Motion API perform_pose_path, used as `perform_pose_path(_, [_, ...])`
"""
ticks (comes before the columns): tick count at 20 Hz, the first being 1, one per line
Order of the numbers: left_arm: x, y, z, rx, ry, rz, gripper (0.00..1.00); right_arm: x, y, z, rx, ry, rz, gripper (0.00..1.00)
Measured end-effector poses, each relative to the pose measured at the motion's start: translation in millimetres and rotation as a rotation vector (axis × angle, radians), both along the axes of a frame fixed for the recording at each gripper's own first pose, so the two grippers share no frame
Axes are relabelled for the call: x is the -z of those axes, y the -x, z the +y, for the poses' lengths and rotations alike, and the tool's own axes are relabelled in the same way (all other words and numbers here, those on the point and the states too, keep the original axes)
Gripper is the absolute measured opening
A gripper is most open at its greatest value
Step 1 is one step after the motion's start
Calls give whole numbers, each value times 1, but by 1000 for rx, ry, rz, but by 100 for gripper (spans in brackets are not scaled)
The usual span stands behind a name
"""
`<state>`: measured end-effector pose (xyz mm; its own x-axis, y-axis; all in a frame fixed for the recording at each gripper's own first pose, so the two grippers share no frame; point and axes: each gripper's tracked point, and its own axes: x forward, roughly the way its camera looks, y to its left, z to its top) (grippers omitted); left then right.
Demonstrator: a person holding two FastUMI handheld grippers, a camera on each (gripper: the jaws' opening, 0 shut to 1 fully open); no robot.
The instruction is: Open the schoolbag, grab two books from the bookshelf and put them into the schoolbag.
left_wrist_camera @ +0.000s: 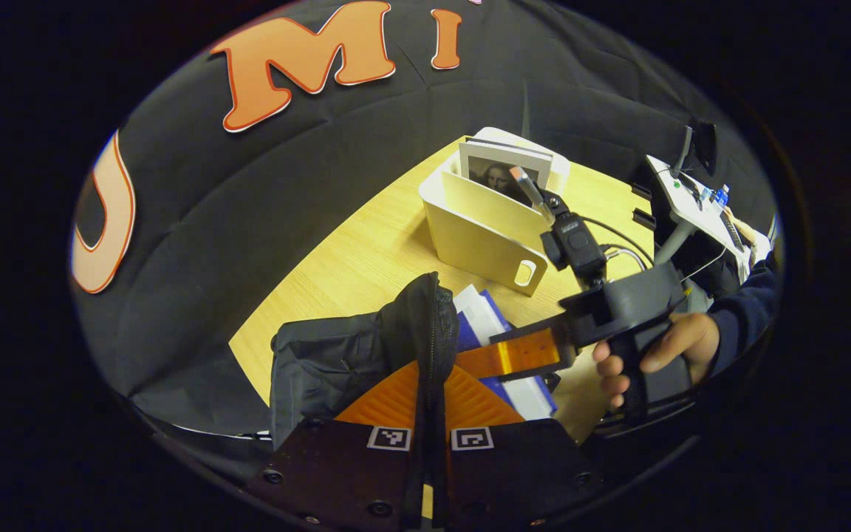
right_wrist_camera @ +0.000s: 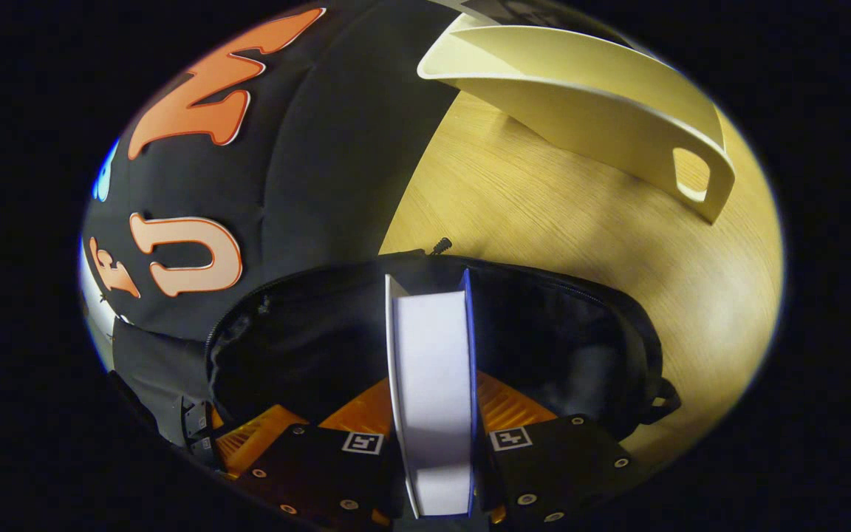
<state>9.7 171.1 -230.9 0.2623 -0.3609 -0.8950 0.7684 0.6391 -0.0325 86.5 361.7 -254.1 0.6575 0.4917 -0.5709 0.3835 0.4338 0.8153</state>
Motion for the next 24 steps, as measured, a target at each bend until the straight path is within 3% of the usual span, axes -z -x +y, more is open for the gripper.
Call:
perform_pose_path(7, [-4, 6, -6, -22, 34, 5, 6, 31, -23, 23, 41, 20, -41, 38])
perform_pose_path(11, [-2, -2, -1, -45, 25, -8, 5, 37, -15, 35, -18, 39, 28, 42])
perform_pose_path(14, [-1, -9, 5, -72, 15, -2, 6, 39, -4, 37, -122, 122, 78, 53])
perform_pose_path(15, [0, -9, 6, -72, 12, 0, 5, 39, -1, 40, -158, 143, 80, 74])
perform_pose_path(16, [0, -9, 3, -67, 11, -2, 6, 39, 4, 40, -190, 157, 91, 44])
perform_pose_path(17, [2, -8, 4, -64, 3, -4, 6, 33, 11, 36, -216, 173, 102, 56])
perform_pose_path(18, [3, -6, 2, -62, 0, -4, 6, 30, 18, 31, -241, 193, 111, 80])
perform_pose_path(19, [3, -4, 1, -59, -3, -5, 6, 28, 23, 24, -265, 221, 119, 91])
perform_pose_path(24, [13, 0, -2, -64, -25, -2, 6, 13, 40, -38, -370, 383, 110, 96])
